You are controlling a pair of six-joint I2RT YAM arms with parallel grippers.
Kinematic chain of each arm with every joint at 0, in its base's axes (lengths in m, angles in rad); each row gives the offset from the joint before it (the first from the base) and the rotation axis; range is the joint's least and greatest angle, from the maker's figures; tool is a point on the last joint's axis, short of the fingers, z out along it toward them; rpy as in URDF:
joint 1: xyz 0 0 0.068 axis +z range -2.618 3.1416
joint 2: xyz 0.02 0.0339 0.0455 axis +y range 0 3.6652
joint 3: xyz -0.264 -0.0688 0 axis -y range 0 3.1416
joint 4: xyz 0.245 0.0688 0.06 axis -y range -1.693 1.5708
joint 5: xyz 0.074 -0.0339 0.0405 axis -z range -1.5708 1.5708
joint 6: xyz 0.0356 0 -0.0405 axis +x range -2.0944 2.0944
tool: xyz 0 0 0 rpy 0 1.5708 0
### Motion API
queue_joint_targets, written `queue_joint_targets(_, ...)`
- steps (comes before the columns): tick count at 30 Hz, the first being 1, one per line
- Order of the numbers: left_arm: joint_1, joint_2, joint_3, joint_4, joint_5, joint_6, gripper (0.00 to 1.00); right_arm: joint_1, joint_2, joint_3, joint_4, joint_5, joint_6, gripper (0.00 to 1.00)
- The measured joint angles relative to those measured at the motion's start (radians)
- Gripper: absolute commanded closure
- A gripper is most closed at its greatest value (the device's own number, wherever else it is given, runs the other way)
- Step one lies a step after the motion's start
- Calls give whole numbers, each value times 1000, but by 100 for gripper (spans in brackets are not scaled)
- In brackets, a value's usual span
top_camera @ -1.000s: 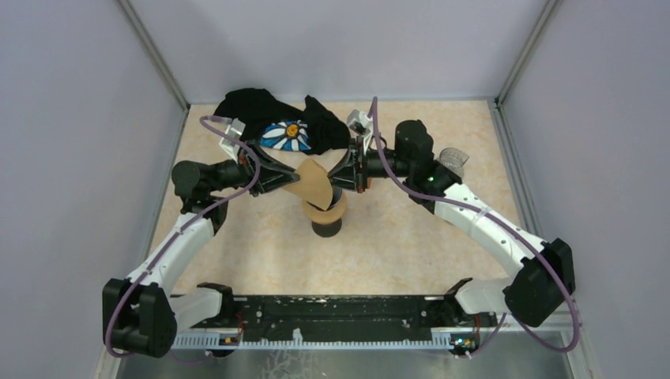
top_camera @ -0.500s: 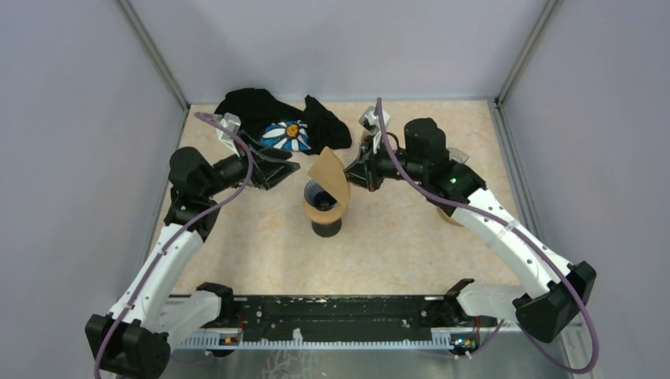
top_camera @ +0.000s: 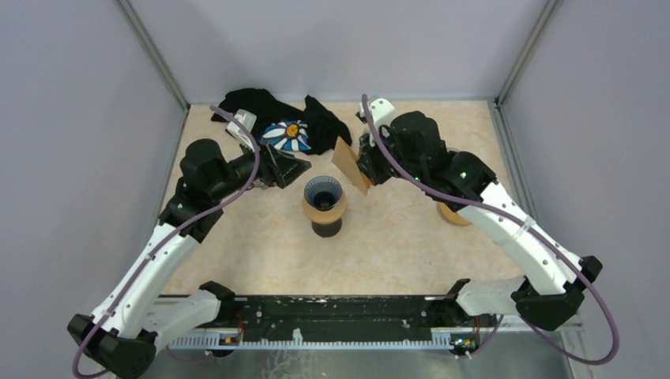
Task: Place the coffee filter in the dripper
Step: Place the coffee filter in the coffee dripper.
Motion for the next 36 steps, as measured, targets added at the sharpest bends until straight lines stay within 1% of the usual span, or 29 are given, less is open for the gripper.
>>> queue_joint_targets(2, -32, 0, 11, -26, -39, -5, 24, 42, 44, 60, -63, 118, 4, 100)
queue_joint_targets(3, -42, 1, 13, -36, -52, -8, 24, 43, 47, 61, -67, 125, 4, 100)
queue_joint_targets(6, -79, 11, 19, -59, -91, -27, 23, 76, 92, 112, -148, 248, 22, 100)
queue_joint_targets(11, -146, 39, 24, -62, -154, -69, 21, 128, 151, 167, -232, 415, 56, 100)
queue_joint_targets(15, -191, 55, 24, -38, -190, -110, 19, 178, 198, 205, -275, 549, 90, 100)
queue_joint_targets(19, -230, 75, 15, 21, -227, -155, 18, 217, 239, 243, -312, 678, 123, 100)
queue_joint_targets(27, -268, 118, -20, 129, -278, -222, 16, 246, 262, 262, -340, 812, 142, 100)
queue_joint_targets(36, -323, 203, -20, 225, -319, -264, 15, 297, 321, 298, -352, 866, 143, 100)
